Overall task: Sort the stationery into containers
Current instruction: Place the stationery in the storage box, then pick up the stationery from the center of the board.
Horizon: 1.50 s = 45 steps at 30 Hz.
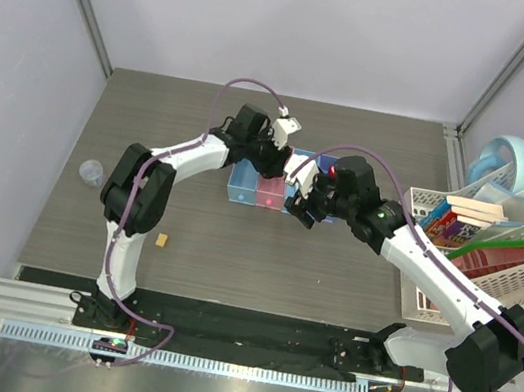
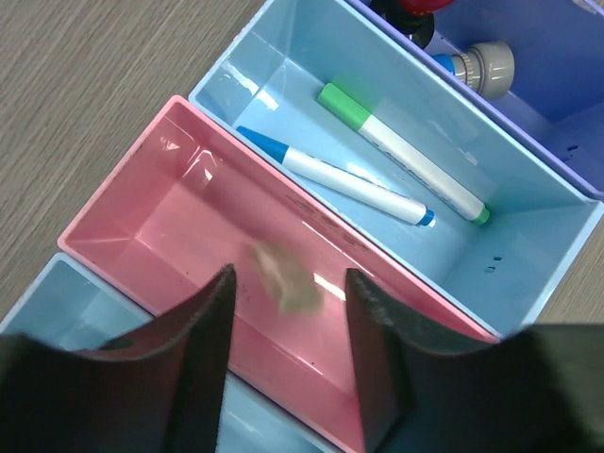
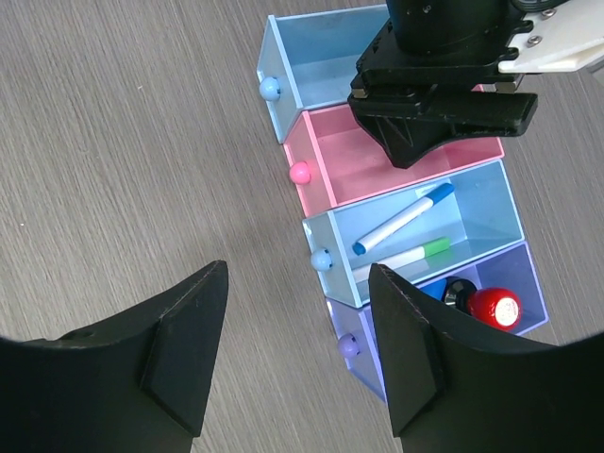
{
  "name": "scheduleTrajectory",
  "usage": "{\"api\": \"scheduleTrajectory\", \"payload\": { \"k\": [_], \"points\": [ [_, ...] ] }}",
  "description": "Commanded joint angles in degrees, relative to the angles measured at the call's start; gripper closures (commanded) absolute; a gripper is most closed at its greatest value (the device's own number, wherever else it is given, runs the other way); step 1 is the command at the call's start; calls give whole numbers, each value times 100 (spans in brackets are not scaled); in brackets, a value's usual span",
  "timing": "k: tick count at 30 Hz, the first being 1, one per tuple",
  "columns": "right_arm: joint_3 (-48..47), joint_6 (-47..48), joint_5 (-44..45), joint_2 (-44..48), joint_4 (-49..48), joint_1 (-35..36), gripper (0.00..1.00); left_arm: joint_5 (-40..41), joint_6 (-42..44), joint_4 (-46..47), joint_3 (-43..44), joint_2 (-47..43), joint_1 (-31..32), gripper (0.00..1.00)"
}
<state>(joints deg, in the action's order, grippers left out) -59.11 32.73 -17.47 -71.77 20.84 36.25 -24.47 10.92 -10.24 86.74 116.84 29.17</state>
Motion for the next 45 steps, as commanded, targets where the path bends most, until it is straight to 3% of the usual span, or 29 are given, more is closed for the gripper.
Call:
{"api": "scheduleTrajectory", "payload": {
  "k": [1,3,5,9,14,19,24,34,40,45],
  "points": [
    [-21,-83,-107,110,-238,-13,33,56,60,57,-8,-406,-16,45],
    [5,-91,-142,67,-238,-13,33,82,34,57,-34,-547,-34,31],
    [22,-100,-221,14,-256,-13,33,109,-11,48,-95,-933,-104,24],
    [-21,-179,-510,-197,-282,-4,33,642,85,-188,-341,-1838,-306,0],
    [-328,-241,-731,-784,-230,189,32,1602,1175,-935,-1296,-3408,-621,0],
    [-680,-197,-643,-1462,-238,655,32,1735,1387,-1357,-2388,-4931,-1377,0],
    [-1356,-240,-599,-2366,-229,1200,32,2586,1422,-1498,-3452,-6180,-1906,0],
    [-2868,-882,-599,-3992,-265,1789,32,4133,905,-1744,-4077,-7456,-2222,0],
    [-3554,-1515,-836,-4644,-396,1850,32,5372,1271,-1122,-4691,-8535,-2372,0],
    [-3994,-1865,-1021,-5144,-475,2009,32,5575,1387,-1252,-4623,-9739,-2372,0]
  ]
}}
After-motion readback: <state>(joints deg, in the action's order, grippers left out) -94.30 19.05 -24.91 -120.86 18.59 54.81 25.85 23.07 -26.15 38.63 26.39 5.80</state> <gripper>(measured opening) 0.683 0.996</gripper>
